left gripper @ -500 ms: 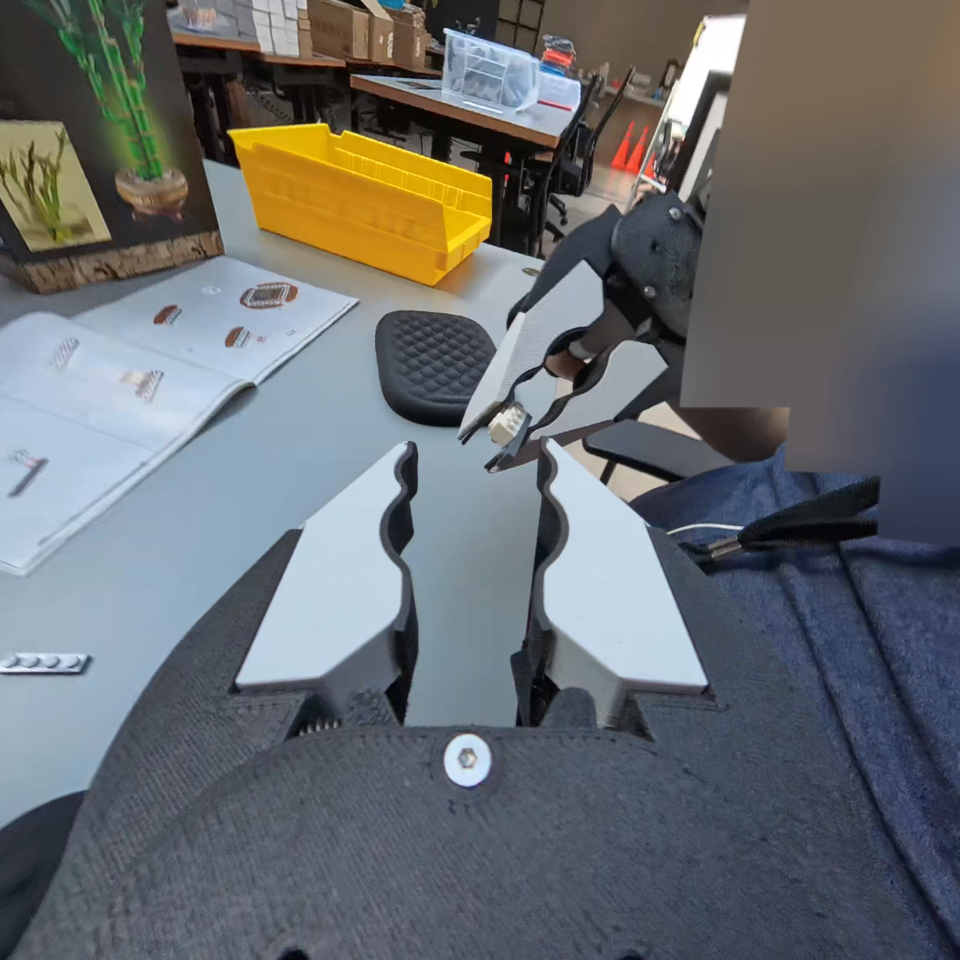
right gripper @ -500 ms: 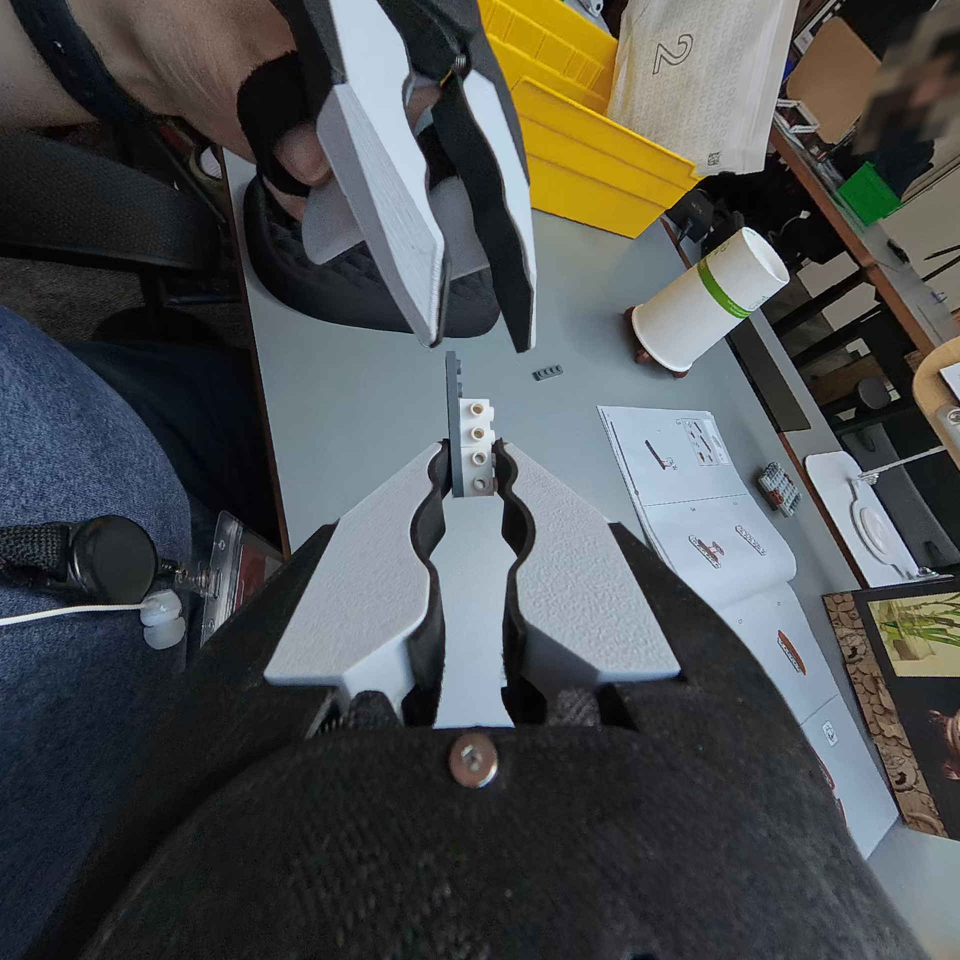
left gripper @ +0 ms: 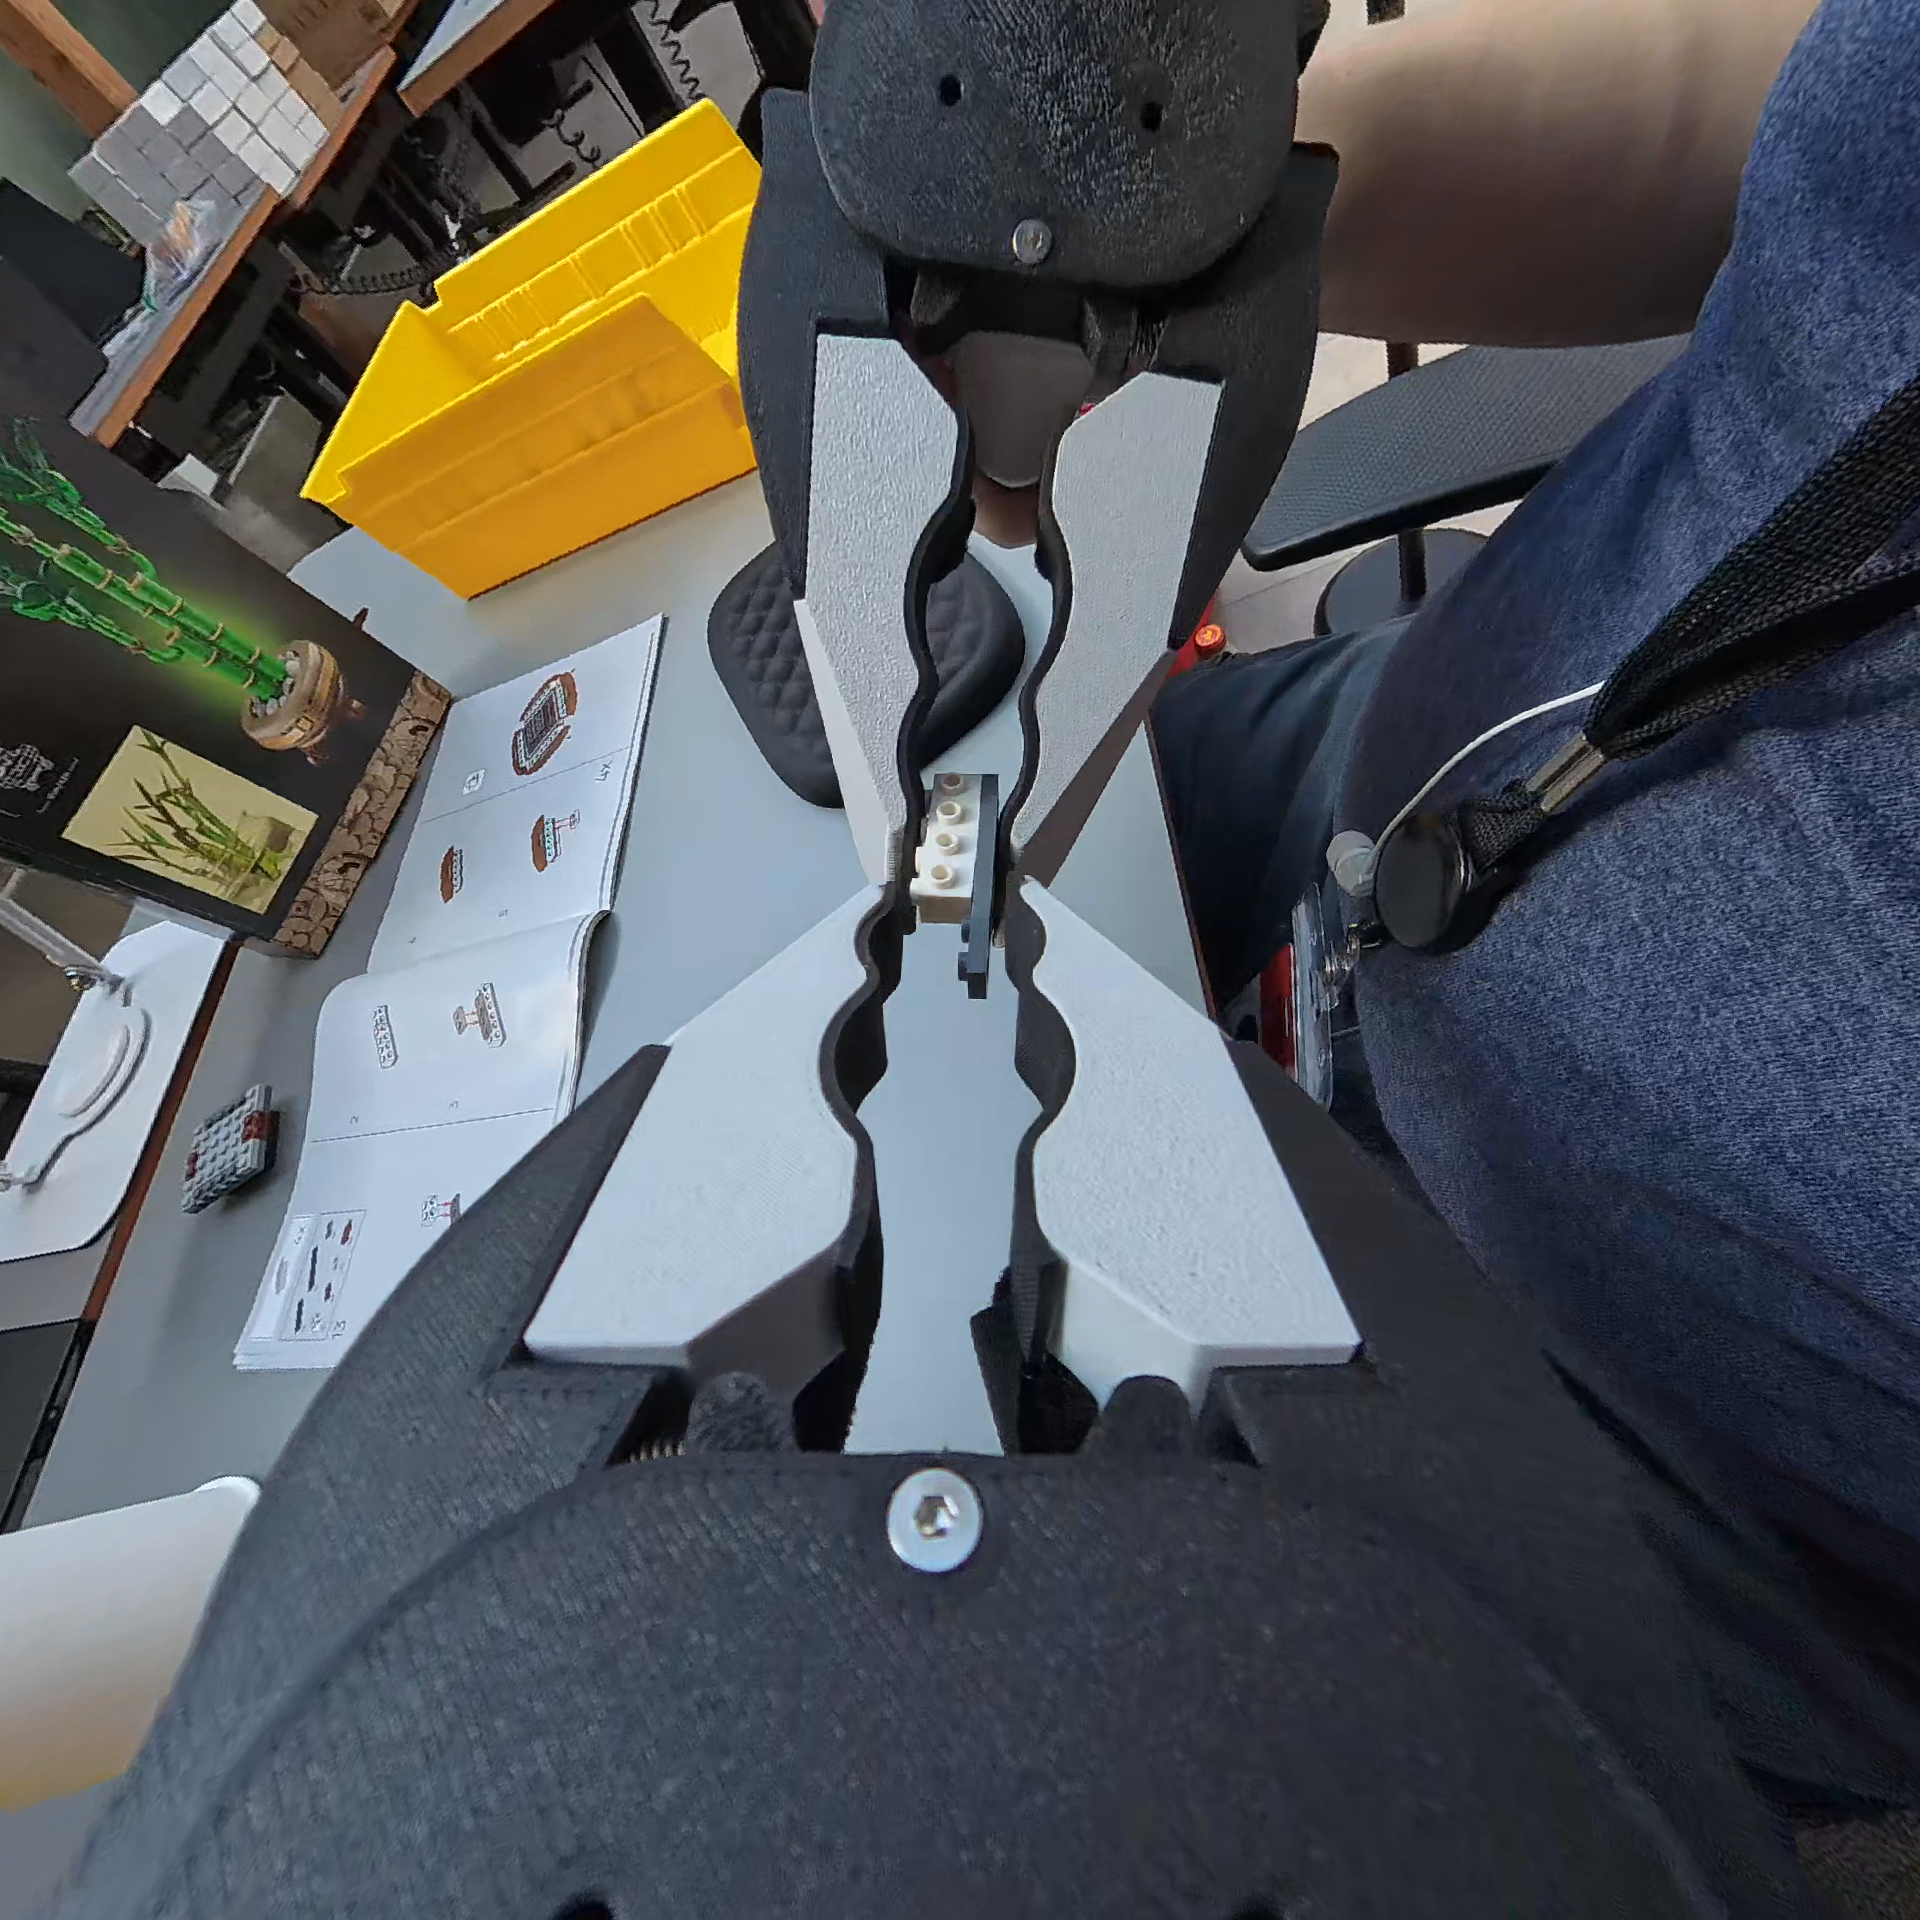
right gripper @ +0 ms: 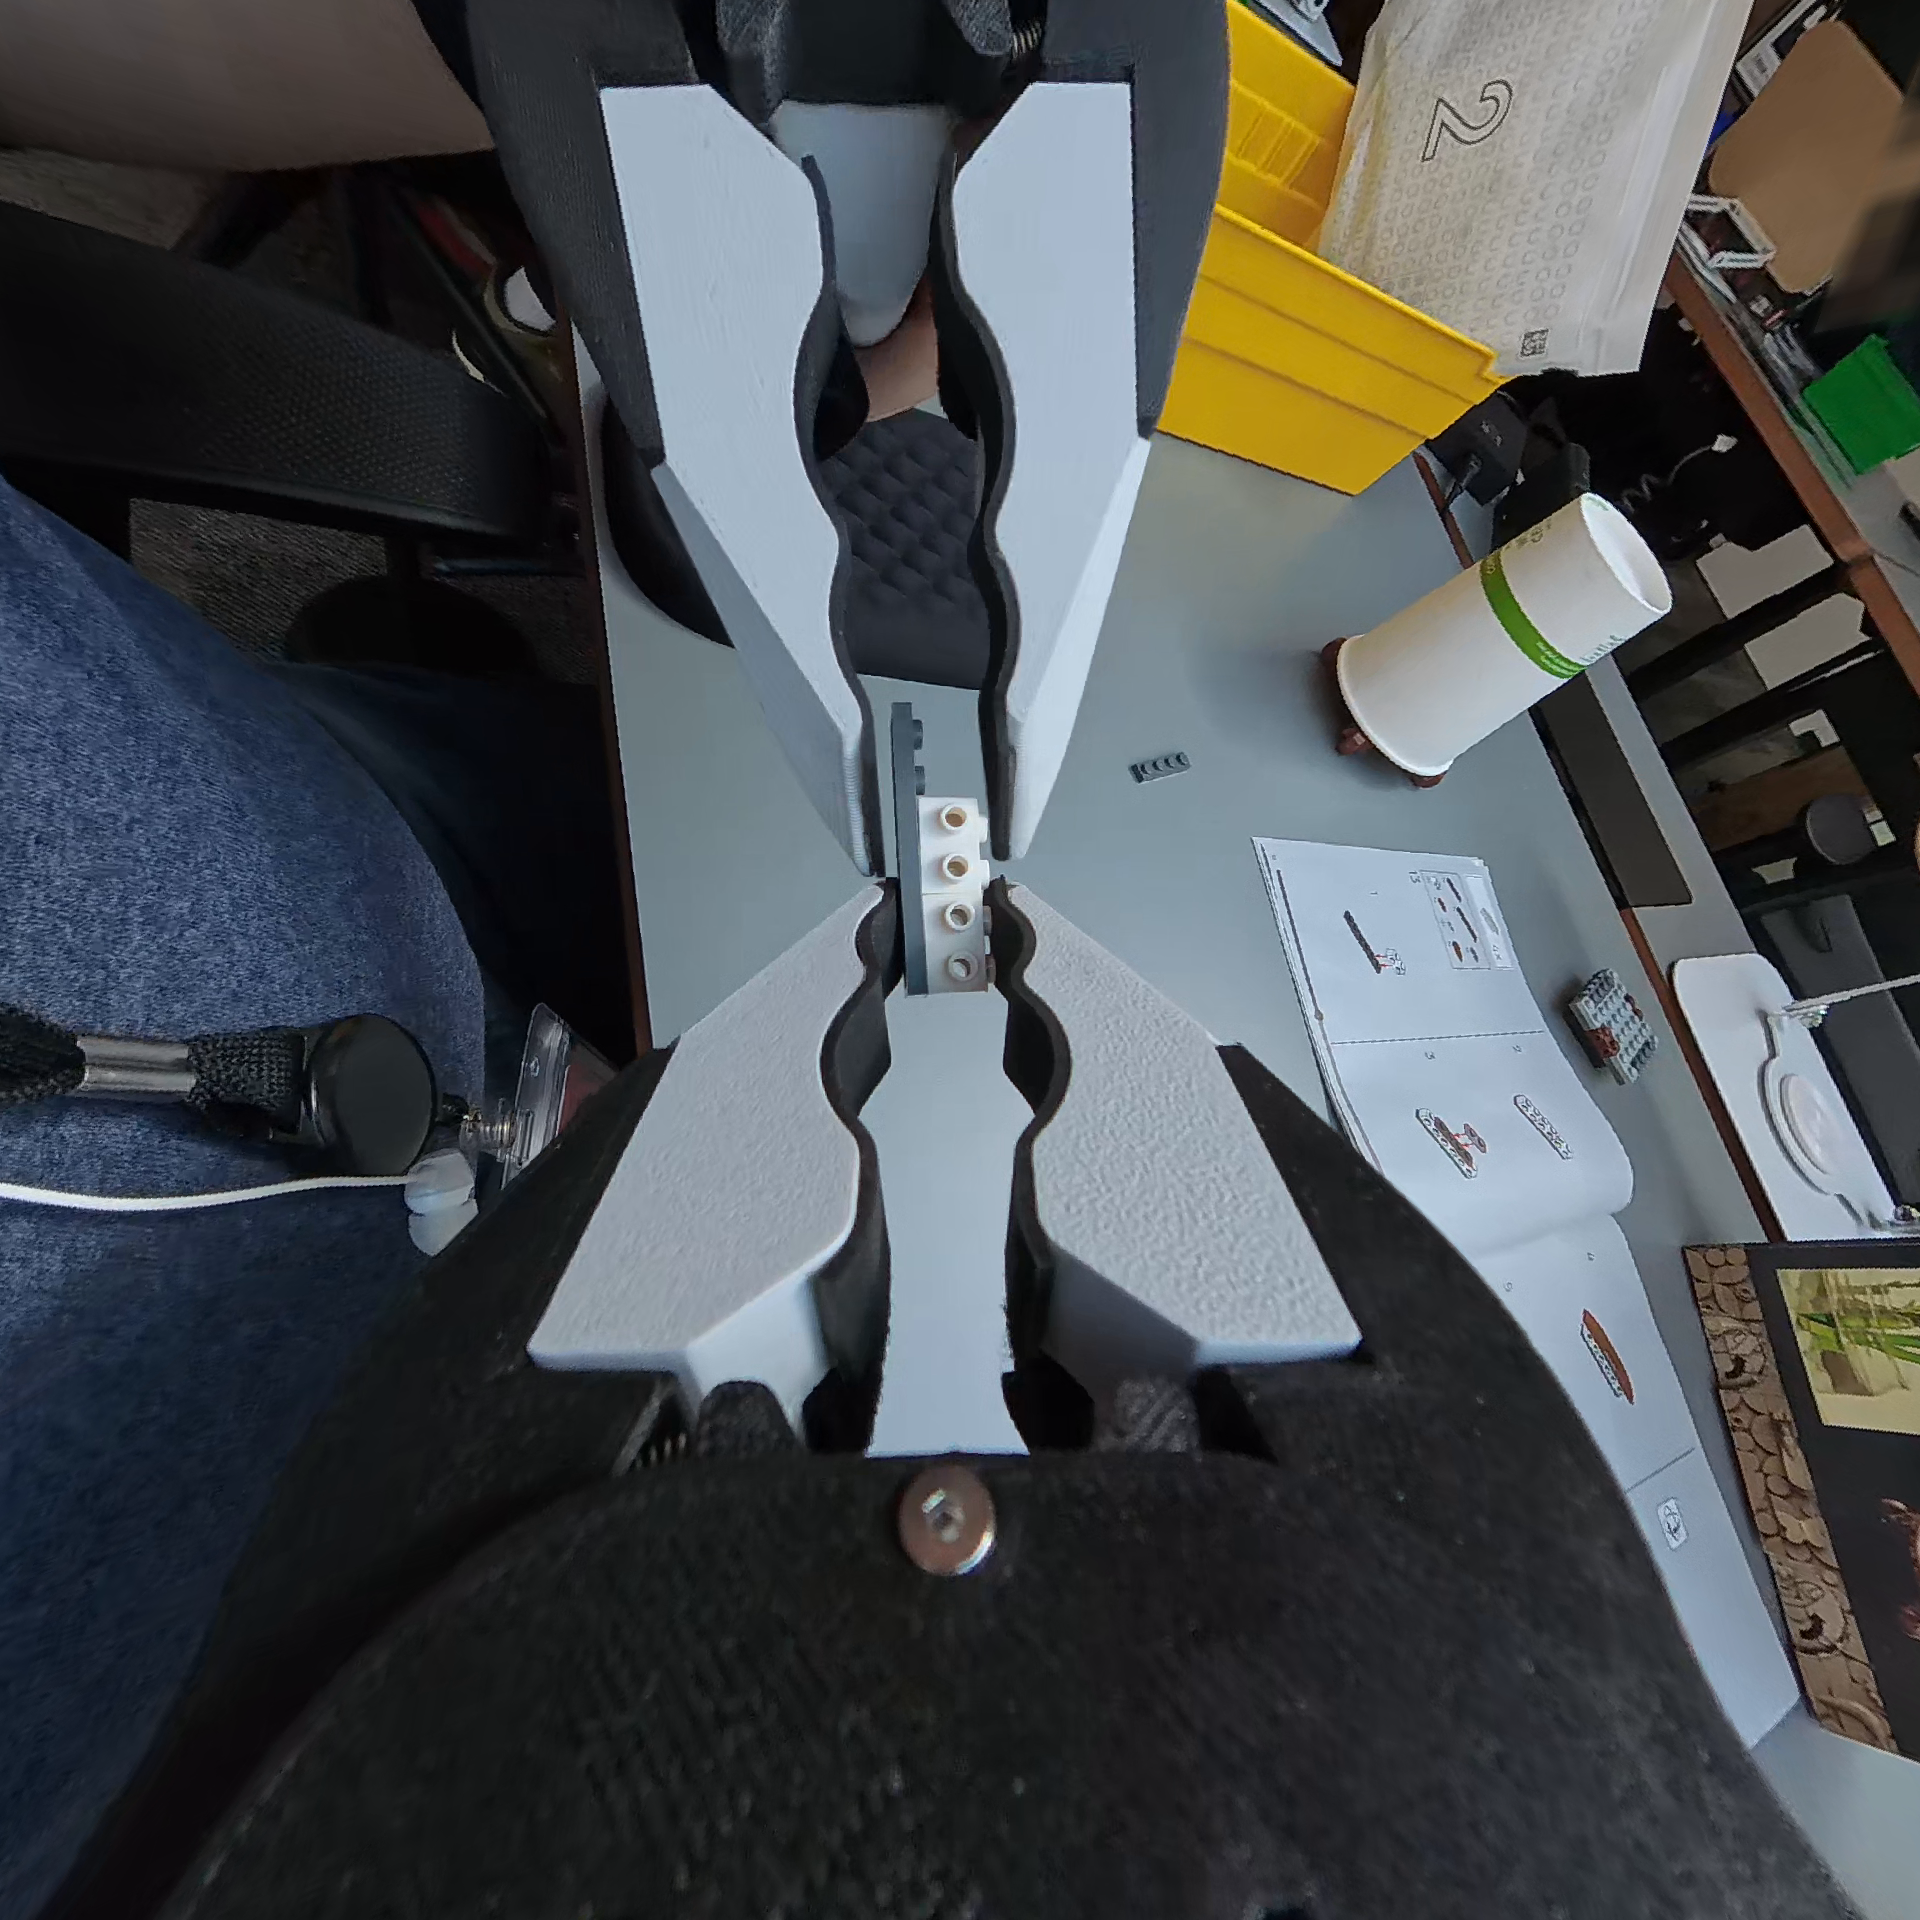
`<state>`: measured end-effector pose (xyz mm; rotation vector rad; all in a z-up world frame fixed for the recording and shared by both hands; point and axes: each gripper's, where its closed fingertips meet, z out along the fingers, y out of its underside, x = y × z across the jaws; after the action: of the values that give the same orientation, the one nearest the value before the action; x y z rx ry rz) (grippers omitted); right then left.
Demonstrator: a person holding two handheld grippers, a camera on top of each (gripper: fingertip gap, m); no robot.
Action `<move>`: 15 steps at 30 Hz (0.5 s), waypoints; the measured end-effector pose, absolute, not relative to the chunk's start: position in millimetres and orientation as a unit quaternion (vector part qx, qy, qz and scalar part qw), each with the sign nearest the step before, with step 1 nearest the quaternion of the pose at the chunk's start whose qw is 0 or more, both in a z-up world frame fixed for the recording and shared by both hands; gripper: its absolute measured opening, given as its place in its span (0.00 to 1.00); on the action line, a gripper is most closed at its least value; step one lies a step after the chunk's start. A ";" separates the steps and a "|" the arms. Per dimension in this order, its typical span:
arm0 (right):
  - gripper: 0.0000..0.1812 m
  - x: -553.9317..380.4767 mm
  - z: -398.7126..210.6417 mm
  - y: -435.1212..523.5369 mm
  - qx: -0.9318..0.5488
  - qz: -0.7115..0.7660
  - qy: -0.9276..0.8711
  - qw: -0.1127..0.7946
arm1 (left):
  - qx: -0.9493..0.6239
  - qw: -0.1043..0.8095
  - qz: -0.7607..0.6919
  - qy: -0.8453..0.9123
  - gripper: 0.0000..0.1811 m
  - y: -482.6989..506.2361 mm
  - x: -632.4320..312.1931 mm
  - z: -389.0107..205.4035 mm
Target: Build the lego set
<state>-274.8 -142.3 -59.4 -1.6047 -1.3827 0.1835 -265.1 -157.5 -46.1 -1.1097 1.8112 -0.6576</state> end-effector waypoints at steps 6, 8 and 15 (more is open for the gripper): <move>0.08 -274.6 -66.1 -141.6 -0.660 0.058 -0.581 0.473 | -0.431 0.453 -0.236 0.744 0.07 -158.2 -264.7 -51.6; 0.08 -274.5 -68.4 -141.7 -0.660 0.055 -0.585 0.468 | -0.426 0.457 -0.225 0.748 0.07 -158.2 -264.9 -53.8; 0.08 -273.2 -71.6 -143.0 -0.666 0.058 -0.585 0.460 | -0.440 0.447 -0.228 0.745 0.07 -159.2 -263.7 -57.2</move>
<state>-273.2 -143.0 -71.6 -1.6389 -1.4399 0.1419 -263.7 -159.2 -57.2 -1.0881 1.8442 -0.5647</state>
